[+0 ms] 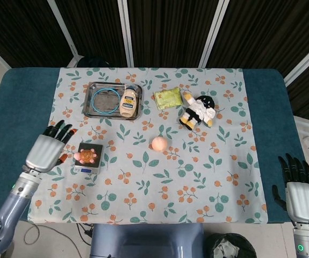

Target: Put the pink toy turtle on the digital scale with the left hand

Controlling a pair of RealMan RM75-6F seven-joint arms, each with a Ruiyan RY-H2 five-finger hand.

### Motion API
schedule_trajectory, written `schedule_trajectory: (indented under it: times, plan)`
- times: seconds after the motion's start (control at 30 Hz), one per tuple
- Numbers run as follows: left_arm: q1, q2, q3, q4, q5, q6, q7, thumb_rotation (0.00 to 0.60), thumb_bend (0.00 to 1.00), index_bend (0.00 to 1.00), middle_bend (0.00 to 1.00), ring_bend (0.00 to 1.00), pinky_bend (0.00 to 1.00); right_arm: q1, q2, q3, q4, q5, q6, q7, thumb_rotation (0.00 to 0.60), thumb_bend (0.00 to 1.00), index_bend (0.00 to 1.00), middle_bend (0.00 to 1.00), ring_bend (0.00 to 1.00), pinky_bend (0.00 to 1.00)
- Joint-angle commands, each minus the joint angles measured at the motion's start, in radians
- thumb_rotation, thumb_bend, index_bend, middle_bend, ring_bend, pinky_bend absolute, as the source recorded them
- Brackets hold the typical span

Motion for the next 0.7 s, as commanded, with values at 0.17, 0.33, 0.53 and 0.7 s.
schedule_trajectory:
  times: [0.17,0.33,0.53,0.7]
  plan:
    - [0.249,0.087,0.062,0.095,0.147,0.275,-0.369,0.6,0.19,0.18,0.14,0.06,0.23,-0.001,0.002,0.0,-0.001,-0.003,0.003,0.003,0.6,0.5,0.01,0.0,0.01,0.0]
    - [0.335,0.091,0.08,0.201,0.156,0.331,-0.505,0.6,0.15,0.15,0.1,0.06,0.19,-0.003,0.006,-0.001,-0.001,-0.011,0.009,0.009,0.6,0.5,0.01,0.0,0.01,0.0]
    - [0.369,0.098,0.072,0.265,0.142,0.304,-0.62,0.6,0.13,0.13,0.09,0.06,0.17,-0.004,0.011,-0.005,-0.002,-0.019,0.01,0.012,0.6,0.5,0.01,0.0,0.01,0.0]
    - [0.364,0.096,0.053,0.279,0.159,0.282,-0.634,0.6,0.13,0.13,0.09,0.05,0.14,-0.004,0.012,-0.005,-0.003,-0.021,0.012,0.011,0.6,0.5,0.01,0.0,0.01,0.0]
